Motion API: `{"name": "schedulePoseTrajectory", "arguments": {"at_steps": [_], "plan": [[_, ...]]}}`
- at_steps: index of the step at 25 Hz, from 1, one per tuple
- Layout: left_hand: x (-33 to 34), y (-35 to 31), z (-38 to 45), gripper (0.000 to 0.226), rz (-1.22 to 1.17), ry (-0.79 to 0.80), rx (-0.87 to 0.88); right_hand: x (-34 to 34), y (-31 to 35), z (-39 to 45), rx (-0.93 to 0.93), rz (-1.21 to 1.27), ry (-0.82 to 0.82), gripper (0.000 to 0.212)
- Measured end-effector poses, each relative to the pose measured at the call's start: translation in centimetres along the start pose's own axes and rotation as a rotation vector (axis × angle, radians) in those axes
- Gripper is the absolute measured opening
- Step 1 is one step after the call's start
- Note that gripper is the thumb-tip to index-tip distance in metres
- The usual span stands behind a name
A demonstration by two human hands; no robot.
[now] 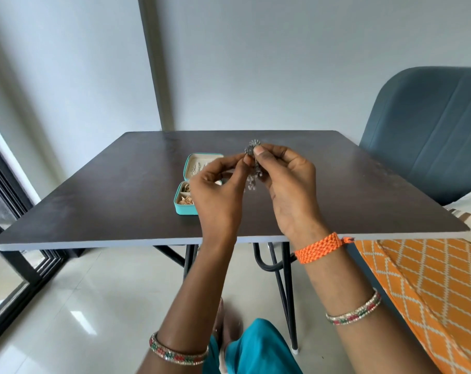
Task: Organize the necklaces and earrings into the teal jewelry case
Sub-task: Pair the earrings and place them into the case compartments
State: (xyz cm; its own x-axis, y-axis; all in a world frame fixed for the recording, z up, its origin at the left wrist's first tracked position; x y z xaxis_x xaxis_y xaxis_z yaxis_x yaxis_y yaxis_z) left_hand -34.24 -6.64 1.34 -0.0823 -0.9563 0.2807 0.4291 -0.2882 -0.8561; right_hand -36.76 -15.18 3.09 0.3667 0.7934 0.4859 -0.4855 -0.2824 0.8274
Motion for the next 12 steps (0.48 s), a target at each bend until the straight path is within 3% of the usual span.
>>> {"name": "schedulePoseTrajectory", "arguments": {"at_steps": [5, 12], "plan": [[-0.17, -0.93, 0.10, 0.004, 0.041, 0.019, 0.029, 0.37, 0.30, -0.35, -0.044, -0.065, 0.002, 0.011], [-0.64, -1.25, 0.67, 0.009, -0.067, -0.004, -0.142, -0.10, 0.71, -0.43, 0.190, 0.057, -0.022, 0.010]]}}
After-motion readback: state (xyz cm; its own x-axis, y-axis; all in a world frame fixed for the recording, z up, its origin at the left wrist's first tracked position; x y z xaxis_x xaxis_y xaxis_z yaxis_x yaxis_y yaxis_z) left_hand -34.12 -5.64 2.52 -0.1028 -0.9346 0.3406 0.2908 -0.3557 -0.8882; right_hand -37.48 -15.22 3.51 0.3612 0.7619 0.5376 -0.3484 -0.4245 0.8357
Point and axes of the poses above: each hand's wrist, its own z-axis towards the middle knuckle, its own x-axis out of the palm, y = z × x, the point moved 1 cm from there along z, towards the middle knuckle, and after that the axes turned 1 degree about z, right-handed, at the moved point
